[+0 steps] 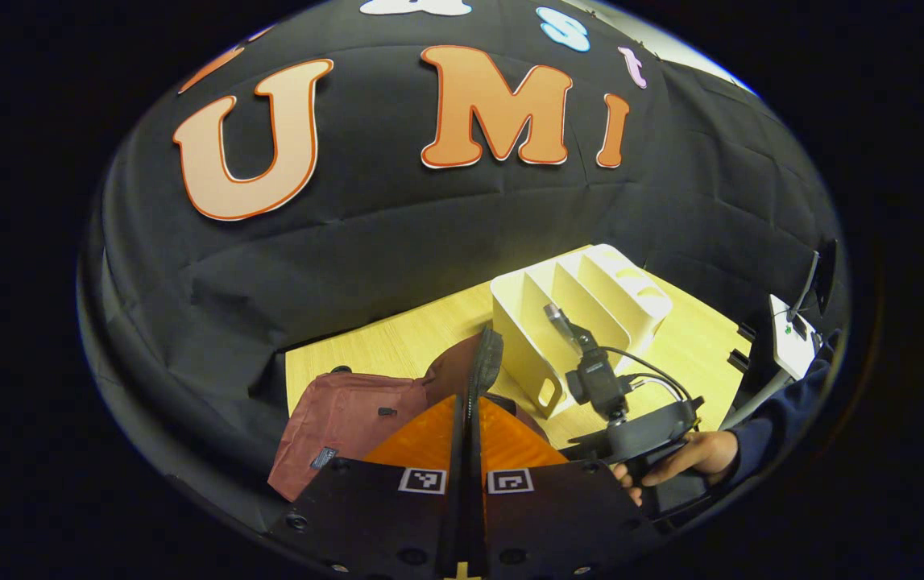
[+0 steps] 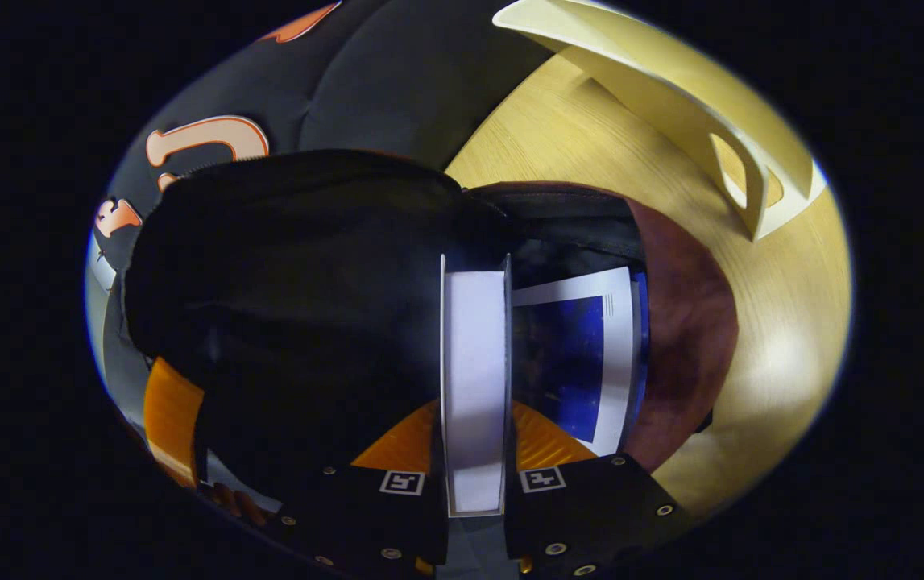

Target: Open the schoolbag, grab two books from the bookshelf and put them into the schoolbag.

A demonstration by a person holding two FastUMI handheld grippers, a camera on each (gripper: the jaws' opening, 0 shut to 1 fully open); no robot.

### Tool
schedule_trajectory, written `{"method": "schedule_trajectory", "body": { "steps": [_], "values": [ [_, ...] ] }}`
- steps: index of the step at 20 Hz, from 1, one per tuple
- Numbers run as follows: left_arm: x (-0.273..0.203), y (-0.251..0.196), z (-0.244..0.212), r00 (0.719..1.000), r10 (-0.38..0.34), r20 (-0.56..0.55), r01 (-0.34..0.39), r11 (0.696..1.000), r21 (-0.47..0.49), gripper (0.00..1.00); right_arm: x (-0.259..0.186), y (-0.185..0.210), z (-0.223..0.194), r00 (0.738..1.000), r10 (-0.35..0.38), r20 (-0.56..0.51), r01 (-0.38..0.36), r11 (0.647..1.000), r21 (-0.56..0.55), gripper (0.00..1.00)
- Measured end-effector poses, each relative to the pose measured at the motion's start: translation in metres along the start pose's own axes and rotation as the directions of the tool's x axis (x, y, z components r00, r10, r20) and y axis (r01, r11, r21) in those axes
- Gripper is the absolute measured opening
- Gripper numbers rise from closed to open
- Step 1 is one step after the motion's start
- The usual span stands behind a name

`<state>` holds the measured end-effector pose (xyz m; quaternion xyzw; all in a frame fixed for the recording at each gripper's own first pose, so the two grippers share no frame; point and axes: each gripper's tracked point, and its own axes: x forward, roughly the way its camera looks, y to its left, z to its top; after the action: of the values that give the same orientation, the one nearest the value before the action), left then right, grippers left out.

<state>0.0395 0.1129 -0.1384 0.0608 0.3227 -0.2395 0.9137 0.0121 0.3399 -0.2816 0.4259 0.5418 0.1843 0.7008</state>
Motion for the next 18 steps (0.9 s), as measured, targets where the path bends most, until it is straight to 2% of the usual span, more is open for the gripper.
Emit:
{"method": "schedule_trajectory", "body": {
  "steps": [3,5,6,7,9,11,12,18],
  "values": [
    [0.0,0.006,-0.001,1.0,0.013,-0.004,-0.013,1.0,-0.002,0.05,0.009,0.003,-0.008,0.999,-0.011,-0.044,0.012,1.0,0.028,0.29],
    [0.001,0.01,-0.003,1.0,0.021,-0.006,-0.021,1.0,-0.009,0.04,0.009,-0.007,-0.014,0.993,-0.084,-0.079,0.085,0.996,0.013,0.36],
    [0.001,0.013,-0.006,1.0,0.025,-0.011,-0.025,1.0,-0.016,0.05,0.007,-0.011,-0.014,0.99,-0.111,-0.085,0.11,0.994,-0.021,0.44],
    [0.001,0.016,-0.008,0.999,0.03,-0.013,-0.03,0.999,-0.021,0.05,0.002,-0.013,-0.014,0.988,-0.129,-0.087,0.125,0.991,-0.046,0.47],
    [0.004,0.017,-0.011,0.999,0.03,-0.014,-0.03,0.999,-0.035,0.04,-0.009,-0.007,-0.014,0.988,-0.12,-0.095,0.116,0.992,-0.05,0.45],
    [0.006,0.017,-0.012,0.999,0.032,-0.015,-0.033,0.999,-0.039,0.05,-0.022,-0.011,-0.004,0.989,-0.126,-0.073,0.122,0.991,-0.049,0.72],
    [0.007,0.016,-0.011,0.999,0.032,-0.014,-0.033,0.999,-0.039,0.05,-0.029,-0.013,0.004,0.989,-0.139,-0.052,0.137,0.989,-0.052,0.96],
    [0.018,0.003,-0.019,0.999,0.027,-0.027,-0.028,0.999,-0.023,0.05,-0.083,-0.043,0.045,0.978,-0.195,0.069,0.201,0.975,-0.097,0.97]
  ]
}}
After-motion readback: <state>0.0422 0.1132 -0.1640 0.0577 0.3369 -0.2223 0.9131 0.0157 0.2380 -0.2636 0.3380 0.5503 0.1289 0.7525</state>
